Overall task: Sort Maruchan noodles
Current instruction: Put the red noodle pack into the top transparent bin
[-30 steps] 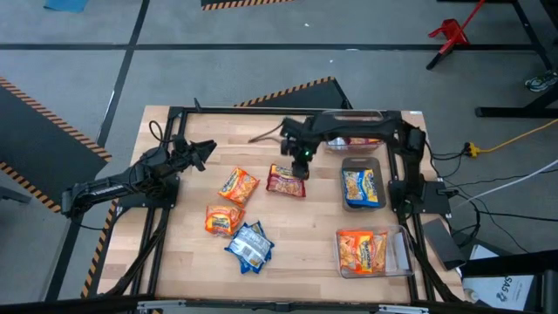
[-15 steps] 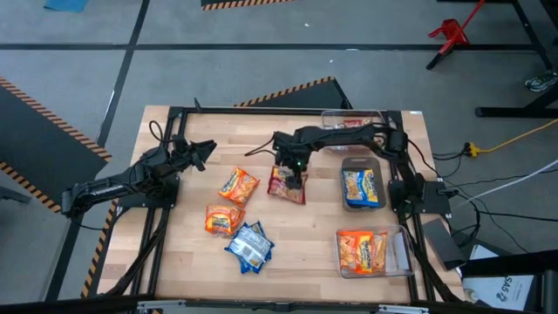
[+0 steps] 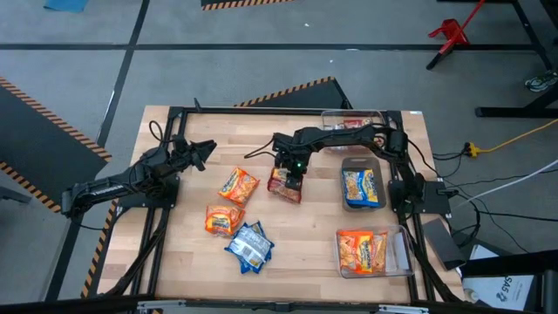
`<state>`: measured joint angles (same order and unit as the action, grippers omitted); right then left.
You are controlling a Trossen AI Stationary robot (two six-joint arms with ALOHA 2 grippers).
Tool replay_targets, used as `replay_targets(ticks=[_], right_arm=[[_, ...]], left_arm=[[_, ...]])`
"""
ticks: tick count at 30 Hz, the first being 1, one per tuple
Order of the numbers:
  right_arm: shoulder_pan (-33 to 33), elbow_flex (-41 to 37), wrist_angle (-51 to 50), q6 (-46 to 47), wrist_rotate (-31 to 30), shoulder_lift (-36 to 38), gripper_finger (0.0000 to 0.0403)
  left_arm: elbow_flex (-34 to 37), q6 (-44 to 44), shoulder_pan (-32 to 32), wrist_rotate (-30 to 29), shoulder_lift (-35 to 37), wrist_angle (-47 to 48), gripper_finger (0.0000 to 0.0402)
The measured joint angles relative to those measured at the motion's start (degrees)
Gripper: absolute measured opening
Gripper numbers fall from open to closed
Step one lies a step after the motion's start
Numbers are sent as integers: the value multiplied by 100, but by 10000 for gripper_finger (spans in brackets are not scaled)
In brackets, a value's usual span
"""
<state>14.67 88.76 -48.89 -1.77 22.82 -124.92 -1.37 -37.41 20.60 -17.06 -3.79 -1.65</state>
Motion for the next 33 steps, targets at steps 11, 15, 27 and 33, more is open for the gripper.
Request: replay_targets(ticks=[11,15,27,33], right_arm=[[27,724,-554,28,-132,6,2],[99,979,-961,76,-142,121,0],[496,994,-1334,1352,-32,922,1],[1059,1000,-1738,1857,-589,1598,1]], left_arm=[[0,6,0,-3,0,0,147],[0,50,0,-4,-2,1,147],[0,57,0,-2,-2,105,147],[0,58,0,-4,-1,105,147]])
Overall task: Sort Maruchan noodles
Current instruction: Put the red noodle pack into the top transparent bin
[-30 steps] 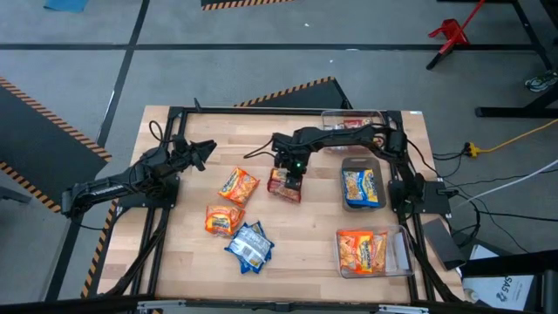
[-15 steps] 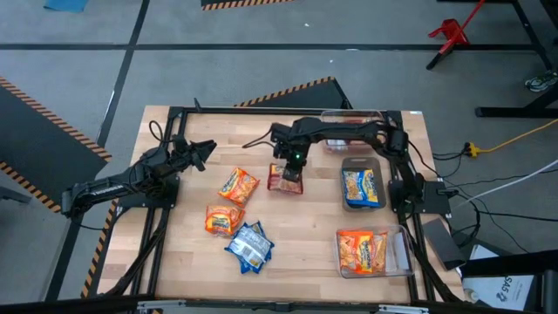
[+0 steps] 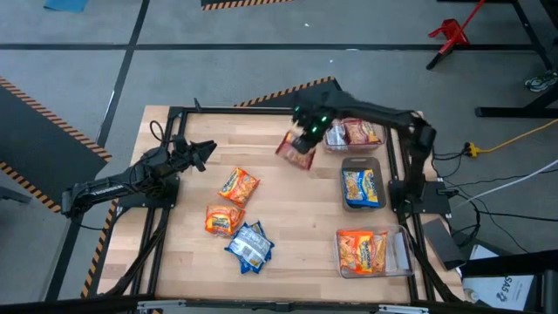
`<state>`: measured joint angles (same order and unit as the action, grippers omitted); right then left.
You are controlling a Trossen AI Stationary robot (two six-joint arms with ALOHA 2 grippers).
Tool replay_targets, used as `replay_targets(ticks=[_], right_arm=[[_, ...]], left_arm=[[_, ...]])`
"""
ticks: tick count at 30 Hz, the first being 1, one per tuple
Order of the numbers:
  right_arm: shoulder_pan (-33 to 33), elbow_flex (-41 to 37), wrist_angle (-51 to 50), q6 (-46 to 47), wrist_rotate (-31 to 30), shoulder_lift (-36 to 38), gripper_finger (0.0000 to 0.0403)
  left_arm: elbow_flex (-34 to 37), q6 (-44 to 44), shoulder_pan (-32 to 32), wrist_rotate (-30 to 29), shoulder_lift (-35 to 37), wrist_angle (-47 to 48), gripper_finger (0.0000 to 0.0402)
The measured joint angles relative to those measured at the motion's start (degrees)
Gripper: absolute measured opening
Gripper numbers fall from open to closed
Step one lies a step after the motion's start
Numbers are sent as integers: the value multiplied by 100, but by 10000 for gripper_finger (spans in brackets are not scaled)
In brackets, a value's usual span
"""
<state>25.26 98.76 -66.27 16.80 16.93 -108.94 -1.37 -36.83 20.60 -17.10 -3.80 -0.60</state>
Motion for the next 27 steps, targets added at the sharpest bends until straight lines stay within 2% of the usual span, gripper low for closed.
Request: replay_targets(ticks=[6,12,19,23,27], right_arm=[[751,13,-270,247,-761,736,1],[1495,9,-669,430,-1668,972,1],[2099,-212,-777,555,-1642,1016,1],[2331,-863,-698,668,-1648,1476,0],[2405,-1757,132,1167,-1596,2103,0]], left_arm=[[0,-1,0,0,1,0,147],[0,-1,0,-1,1,0,147],[0,-12,0,0,-1,0,147],[0,-16,0,2,1,0,147],[0,-12,0,-9,0,0,147]])
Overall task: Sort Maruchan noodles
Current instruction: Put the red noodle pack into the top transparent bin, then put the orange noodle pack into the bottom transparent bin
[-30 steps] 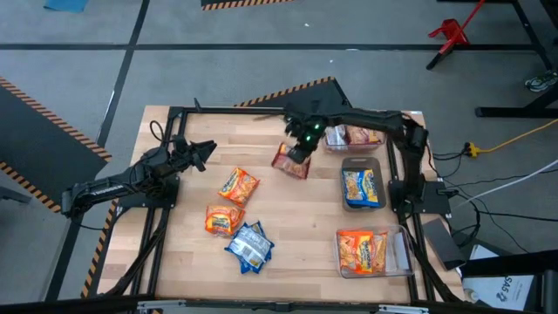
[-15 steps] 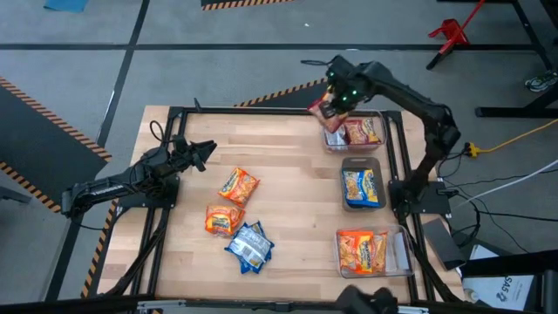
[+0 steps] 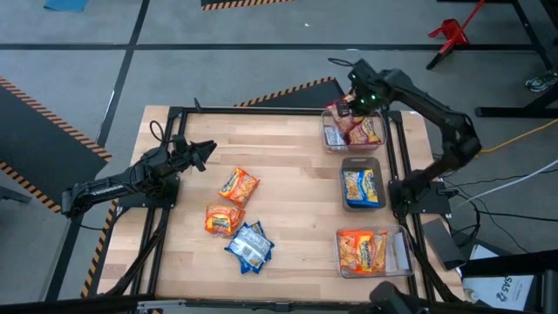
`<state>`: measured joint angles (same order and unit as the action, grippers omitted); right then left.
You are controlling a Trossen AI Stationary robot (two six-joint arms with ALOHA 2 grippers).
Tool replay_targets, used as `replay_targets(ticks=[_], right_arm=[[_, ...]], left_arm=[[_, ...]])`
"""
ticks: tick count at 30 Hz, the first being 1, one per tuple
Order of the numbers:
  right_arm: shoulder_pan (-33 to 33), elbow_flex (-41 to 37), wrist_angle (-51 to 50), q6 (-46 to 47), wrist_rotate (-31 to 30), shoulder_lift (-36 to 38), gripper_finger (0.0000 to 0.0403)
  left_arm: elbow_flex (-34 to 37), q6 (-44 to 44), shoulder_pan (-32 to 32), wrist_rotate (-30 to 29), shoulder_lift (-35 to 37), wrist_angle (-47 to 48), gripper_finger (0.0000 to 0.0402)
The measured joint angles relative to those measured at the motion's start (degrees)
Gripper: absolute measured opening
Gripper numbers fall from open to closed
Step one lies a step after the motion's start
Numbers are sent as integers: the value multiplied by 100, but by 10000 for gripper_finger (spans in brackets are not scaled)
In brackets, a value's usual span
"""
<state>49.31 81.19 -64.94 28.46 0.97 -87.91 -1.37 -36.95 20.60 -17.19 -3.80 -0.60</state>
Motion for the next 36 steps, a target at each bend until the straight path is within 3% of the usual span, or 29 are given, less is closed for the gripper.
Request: replay_targets(ticks=[10,19,31,36], right_arm=[[-390,-1964,2110,1430,172,389,0],[-359,-2328,2545,1788,203,388,13],[-353,-2039,2258,1367,336,460,179],[-407,-1504,1695,1216,26,753,209]], left_arm=[[0,-48,0,-57,1,0,147],[-1,-118,0,-55,-1,0,147],[-2,-28,0,19,1,0,147],[-2,-49,0,129,1,-10,147]])
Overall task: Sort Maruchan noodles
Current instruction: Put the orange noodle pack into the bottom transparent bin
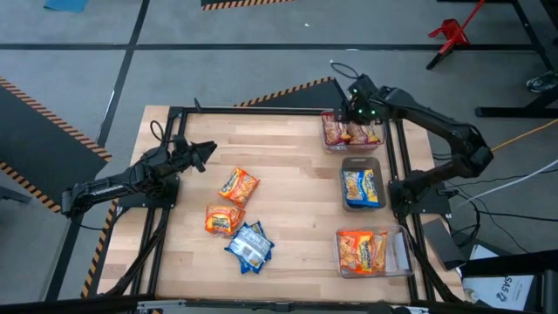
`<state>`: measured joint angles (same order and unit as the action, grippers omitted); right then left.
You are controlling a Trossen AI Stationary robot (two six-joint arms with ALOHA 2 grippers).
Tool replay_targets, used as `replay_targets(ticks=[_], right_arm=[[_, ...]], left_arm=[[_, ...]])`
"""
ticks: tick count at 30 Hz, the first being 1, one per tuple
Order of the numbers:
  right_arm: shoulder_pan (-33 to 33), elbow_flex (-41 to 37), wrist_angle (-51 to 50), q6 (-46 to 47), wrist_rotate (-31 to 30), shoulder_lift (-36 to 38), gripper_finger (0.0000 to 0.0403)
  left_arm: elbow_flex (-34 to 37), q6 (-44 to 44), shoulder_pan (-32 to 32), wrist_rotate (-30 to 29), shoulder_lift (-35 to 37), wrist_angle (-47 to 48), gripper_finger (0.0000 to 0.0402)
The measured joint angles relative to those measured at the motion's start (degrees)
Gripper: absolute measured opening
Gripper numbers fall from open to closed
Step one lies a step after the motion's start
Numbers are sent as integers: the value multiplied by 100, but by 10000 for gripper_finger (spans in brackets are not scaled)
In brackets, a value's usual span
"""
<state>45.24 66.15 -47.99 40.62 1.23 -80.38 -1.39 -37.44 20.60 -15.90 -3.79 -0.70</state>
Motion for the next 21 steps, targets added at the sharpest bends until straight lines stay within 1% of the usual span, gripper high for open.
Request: replay_targets(ticks=[2,4,6,8,11,13,15,18,21], right_arm=[[-180,123,61,-194,-70,127,211],[-453,186,141,-348,-49,257,209],[-786,227,188,-372,-17,341,206],[-1125,224,139,-365,-33,365,205],[-1638,221,131,-356,-124,379,205],[-1966,221,132,-346,-213,379,205],[-2277,221,134,-349,-362,379,205],[-2642,221,134,-348,-581,379,205],[-2907,221,161,-346,-744,379,205]], left_arm=[[0,53,0,273,0,-96,147],[-4,225,0,724,0,-152,147],[-4,140,-2,1112,-16,-12,147],[-71,-129,-2,1349,-97,327,147],[-419,-142,-21,1636,-337,912,147],[-748,86,-71,1662,-593,1181,147],[-1130,321,-124,1557,-932,1373,147],[-1644,440,-183,1297,-1574,1750,147],[-1984,443,-230,1360,-2219,2146,147]])
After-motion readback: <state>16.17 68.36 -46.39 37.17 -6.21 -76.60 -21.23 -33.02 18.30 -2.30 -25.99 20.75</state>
